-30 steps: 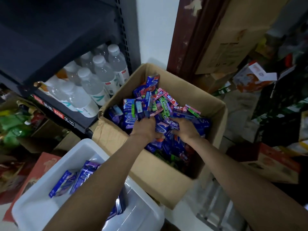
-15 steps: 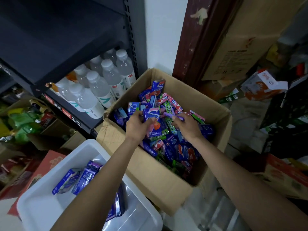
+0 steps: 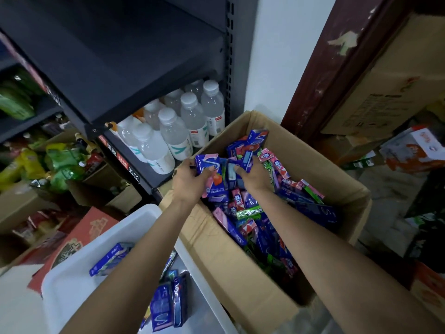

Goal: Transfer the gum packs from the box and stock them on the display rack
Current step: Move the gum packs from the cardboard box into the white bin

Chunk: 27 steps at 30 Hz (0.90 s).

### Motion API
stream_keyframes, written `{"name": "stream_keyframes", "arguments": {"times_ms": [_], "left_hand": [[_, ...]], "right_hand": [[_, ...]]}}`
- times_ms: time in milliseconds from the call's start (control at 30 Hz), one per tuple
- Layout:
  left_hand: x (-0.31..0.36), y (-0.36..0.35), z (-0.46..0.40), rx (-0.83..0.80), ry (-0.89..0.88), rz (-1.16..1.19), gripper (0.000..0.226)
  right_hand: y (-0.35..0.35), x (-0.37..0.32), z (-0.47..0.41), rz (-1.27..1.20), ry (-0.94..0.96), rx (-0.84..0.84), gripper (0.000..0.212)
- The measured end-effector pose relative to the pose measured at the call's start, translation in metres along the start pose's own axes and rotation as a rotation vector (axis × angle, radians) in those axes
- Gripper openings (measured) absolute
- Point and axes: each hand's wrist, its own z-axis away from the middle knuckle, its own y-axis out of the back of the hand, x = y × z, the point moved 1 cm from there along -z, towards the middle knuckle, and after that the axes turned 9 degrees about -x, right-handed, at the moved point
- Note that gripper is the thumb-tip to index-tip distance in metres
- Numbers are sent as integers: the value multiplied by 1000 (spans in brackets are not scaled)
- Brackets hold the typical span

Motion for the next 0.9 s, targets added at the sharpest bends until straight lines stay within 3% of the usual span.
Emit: {"name": "stream_keyframes", "arguments": {"times_ms": [100,233,367,533,667,767,900], "left_hand": [[-1,5,4,-2,16,39,38],[1,12,12,-27,-1,81,33],[-1,26,33,-50,7,221,20],[-15,58,74,-92,20,252,17],[-48,105,107,-110,2,195,16],[-85,147,126,-140,47,156,15],[-140,186,141,-164,67,-192,31]], "right_hand": [[3,0,2,-84,9,51,36],[9,-1,29,-138,106,105,50],[12,-7,69,-241,245,191,49],[-15,-27,124,-278,403,117,48],[-70,-37,165,-362,420,31,48],[-125,-31,187,-284,384,7,45],[-195,-10,205,-189,331,-3,43]]}}
